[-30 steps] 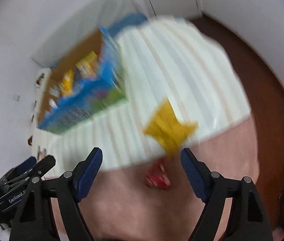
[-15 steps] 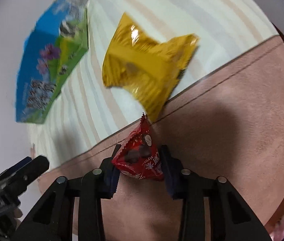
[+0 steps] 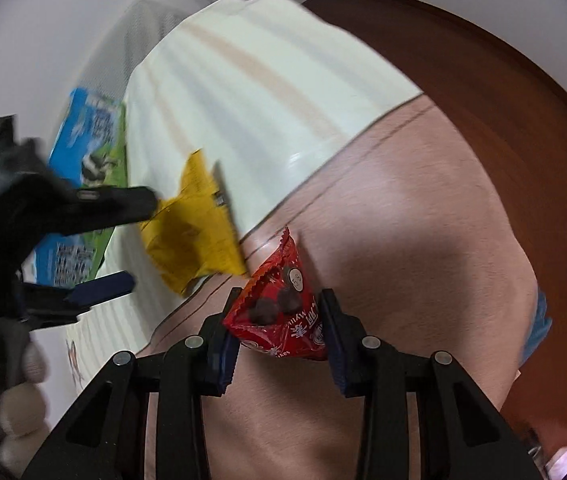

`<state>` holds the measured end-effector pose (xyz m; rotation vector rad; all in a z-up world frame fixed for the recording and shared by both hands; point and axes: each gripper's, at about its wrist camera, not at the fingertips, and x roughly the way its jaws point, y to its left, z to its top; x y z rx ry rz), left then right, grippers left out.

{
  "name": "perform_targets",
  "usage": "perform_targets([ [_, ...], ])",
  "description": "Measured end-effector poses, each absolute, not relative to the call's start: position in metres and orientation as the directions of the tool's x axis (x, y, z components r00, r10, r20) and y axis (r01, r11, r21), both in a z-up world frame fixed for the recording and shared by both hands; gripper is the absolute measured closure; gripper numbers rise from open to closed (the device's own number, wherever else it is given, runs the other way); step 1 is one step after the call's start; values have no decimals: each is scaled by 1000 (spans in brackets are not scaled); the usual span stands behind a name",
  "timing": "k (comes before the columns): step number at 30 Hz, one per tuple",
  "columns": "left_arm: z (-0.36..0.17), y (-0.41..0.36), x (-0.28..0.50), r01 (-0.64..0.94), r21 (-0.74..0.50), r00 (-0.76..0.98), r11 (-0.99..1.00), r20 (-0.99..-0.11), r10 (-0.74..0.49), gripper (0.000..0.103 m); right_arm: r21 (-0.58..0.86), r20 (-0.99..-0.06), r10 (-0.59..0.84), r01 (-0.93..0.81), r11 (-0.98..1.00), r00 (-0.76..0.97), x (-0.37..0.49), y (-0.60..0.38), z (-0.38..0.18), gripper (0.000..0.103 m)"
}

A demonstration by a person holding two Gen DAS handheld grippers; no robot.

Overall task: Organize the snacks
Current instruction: 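Grasp the yellow candy bag with left tool while right tool grasps red triangular candy, then carry both candies into the box and open both tools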

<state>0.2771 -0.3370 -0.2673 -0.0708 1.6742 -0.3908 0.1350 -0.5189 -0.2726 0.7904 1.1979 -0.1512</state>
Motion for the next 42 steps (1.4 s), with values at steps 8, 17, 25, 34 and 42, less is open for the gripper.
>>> perform_targets([
  [8,-280,-345,266,292,-196,-89,936,-980,-177,40,464,-878,287,531,709,384,126,-534,-275,63],
  [17,-285,-235,246,201,-108,-64,974,-993,-97,40,457,-880,349,373,807,322,159,-480,-270,63],
  [25,-313,-112,209,-31,-40,-99,999,-994,-43,38,442,-895,429,111,890,119,186,-353,-291,63],
  [34,-336,-106,204,-62,-25,-81,998,-996,-30,32,363,-931,360,51,930,58,197,-302,-304,62],
  [42,-347,-72,198,-125,-71,-42,990,-996,-77,23,372,-928,368,113,922,49,201,-302,-309,55],
])
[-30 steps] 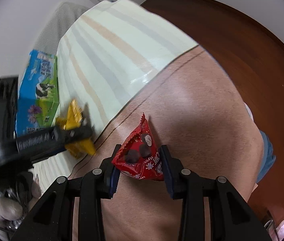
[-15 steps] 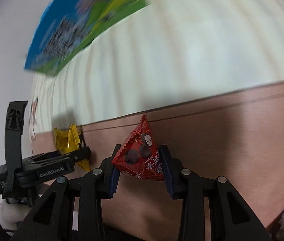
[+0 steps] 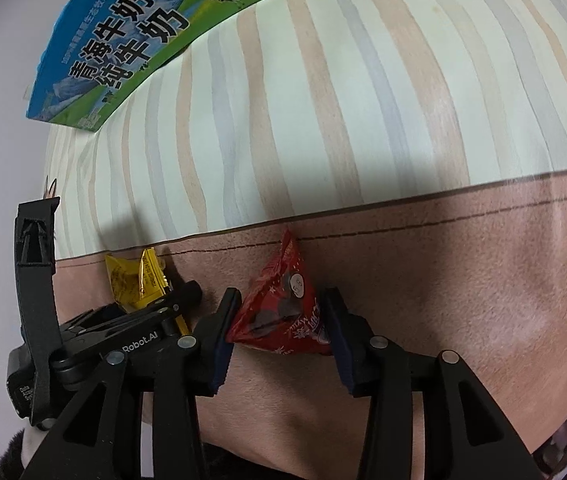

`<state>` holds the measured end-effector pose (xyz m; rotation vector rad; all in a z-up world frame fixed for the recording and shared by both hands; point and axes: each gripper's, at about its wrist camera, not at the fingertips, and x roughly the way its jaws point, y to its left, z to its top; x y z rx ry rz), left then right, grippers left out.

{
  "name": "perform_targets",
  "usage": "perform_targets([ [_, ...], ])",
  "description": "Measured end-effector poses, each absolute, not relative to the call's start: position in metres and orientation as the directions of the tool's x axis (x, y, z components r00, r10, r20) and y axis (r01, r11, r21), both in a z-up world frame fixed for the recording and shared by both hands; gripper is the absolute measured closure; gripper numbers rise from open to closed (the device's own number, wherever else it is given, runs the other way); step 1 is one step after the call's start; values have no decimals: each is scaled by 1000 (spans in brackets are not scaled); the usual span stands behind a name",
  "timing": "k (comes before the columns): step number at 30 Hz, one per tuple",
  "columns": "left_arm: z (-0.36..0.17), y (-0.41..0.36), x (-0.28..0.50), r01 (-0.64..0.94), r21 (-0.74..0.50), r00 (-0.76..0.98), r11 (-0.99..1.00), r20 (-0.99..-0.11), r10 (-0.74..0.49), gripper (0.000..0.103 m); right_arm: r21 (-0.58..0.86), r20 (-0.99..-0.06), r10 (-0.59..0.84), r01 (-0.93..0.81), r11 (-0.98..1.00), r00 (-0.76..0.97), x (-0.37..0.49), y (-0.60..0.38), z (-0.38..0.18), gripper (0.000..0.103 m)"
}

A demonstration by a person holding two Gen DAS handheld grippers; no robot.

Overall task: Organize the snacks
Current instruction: 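Carry both candies into the box and open both tools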

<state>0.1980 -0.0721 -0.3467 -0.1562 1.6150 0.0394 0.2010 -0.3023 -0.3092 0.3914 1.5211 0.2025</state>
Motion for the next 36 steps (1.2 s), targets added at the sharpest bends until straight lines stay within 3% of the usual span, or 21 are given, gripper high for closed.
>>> perform_targets([
  [6,-342,-71,185,-91,-61,-3,994,-998,-61,24,374,-927,372,132,918,44,199,-301,-309,49],
  [9,-334,-84,193,-77,-56,16,995,-998,-55,33,355,-935,351,116,927,59,201,-291,-310,49],
  [12,-321,-90,193,-55,-46,30,997,-999,-44,40,333,-942,326,109,937,75,202,-287,-312,59],
  [19,-301,-99,184,-22,-42,57,999,-998,-40,46,341,-937,330,96,935,112,198,-287,-302,63],
  [26,-256,-97,192,-2,-93,84,996,-992,-92,46,381,-917,366,71,922,160,193,-283,-272,63],
  [36,-142,-82,244,21,-205,234,979,-951,-204,46,462,-851,434,28,887,294,225,-292,-192,63],
])
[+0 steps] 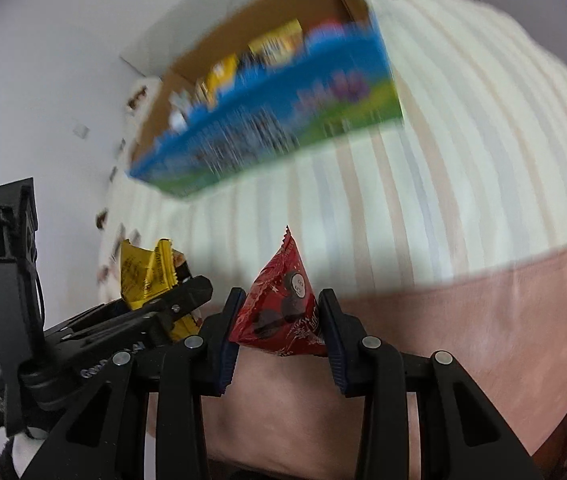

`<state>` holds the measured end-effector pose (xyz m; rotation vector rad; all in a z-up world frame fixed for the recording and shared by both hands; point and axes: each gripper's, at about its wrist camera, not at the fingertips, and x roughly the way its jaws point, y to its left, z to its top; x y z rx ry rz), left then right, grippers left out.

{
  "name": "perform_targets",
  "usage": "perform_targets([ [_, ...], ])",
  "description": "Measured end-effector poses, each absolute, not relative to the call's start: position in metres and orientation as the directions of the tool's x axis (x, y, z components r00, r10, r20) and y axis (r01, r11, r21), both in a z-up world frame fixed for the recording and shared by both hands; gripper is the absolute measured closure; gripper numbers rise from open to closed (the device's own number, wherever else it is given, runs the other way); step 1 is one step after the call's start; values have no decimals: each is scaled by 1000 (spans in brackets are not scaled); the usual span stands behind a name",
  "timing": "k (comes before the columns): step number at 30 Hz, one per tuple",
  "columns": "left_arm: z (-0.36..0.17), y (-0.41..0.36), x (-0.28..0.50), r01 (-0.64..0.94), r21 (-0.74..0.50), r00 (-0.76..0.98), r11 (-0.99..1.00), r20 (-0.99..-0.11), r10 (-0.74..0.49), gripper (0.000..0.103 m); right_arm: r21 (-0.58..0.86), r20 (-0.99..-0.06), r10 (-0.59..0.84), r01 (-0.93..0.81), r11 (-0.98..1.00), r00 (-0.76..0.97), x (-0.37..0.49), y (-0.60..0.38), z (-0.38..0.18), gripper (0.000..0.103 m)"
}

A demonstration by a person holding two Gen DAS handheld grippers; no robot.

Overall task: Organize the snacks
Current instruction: 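Carry both candies into the box and open both tools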

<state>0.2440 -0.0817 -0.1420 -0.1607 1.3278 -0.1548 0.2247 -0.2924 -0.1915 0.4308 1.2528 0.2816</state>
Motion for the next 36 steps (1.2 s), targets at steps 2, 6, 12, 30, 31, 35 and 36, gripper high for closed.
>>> perform_targets([
  [2,-122,-78,263,26,-227,259,973,-939,-226,46,466,-836,439,4,885,329,243,-293,-170,63],
  [6,-104,-69,312,55,-231,301,971,-924,-237,46,453,-812,431,-40,890,393,289,-293,-133,63],
  [12,-98,-61,414,59,-202,295,978,-932,-211,46,407,-811,392,-62,911,434,380,-280,-108,63],
  [30,-246,-69,552,27,-245,-98,969,-965,-241,17,292,-948,286,18,956,141,547,-271,-223,28],
  [31,-246,-68,551,32,-235,-85,971,-969,-232,9,301,-946,297,14,953,129,547,-270,-226,25],
  [35,-238,-64,544,35,-221,-37,975,-975,-219,9,212,-969,216,-40,976,120,539,-255,-226,17],
  [36,-235,-62,542,36,-220,-26,975,-975,-219,9,198,-972,202,-46,979,120,538,-250,-225,12],
])
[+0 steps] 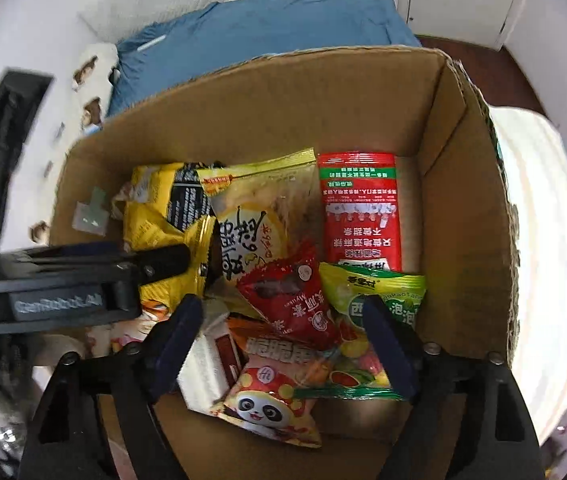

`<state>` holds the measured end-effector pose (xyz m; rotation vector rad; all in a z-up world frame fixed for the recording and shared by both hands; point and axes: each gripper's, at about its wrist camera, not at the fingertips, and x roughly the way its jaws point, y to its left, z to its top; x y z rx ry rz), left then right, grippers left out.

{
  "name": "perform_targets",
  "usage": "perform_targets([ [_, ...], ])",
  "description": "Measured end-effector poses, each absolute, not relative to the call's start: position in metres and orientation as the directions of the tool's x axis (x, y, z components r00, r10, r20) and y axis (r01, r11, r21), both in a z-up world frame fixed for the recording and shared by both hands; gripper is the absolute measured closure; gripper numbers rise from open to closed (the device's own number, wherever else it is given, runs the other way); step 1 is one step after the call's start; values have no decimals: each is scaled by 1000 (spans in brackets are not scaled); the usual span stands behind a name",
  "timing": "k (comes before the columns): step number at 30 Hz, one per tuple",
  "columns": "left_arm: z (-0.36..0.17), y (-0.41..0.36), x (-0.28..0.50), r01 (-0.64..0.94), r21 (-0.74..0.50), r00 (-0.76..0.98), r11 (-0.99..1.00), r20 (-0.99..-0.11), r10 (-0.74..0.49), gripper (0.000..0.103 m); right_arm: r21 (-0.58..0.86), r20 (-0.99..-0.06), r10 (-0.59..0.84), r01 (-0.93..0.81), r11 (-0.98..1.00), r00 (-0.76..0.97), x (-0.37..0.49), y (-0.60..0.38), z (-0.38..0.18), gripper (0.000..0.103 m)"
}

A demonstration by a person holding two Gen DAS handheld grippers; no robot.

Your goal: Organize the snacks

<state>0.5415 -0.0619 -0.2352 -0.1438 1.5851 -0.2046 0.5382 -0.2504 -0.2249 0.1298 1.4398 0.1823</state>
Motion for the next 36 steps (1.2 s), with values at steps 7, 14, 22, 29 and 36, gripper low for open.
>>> perform_targets([
  [7,-212,-43,516,32,-191,41,981,-980,-192,9,152,-976,158,-50,987,149,525,-242,-208,7],
  [14,-205,-30,496,30,-124,88,992,-988,-126,9,111,-977,118,-48,993,177,510,-242,-185,6],
  [22,-191,-30,478,27,-122,152,992,-980,-124,9,98,-971,105,-43,994,214,491,-243,-171,4],
  [29,-153,-27,435,25,-84,288,996,-954,-88,9,110,-948,119,-48,993,295,456,-248,-146,4],
  [36,-115,-28,379,21,-67,404,998,-912,-70,9,116,-909,125,-44,992,397,402,-256,-106,4],
])
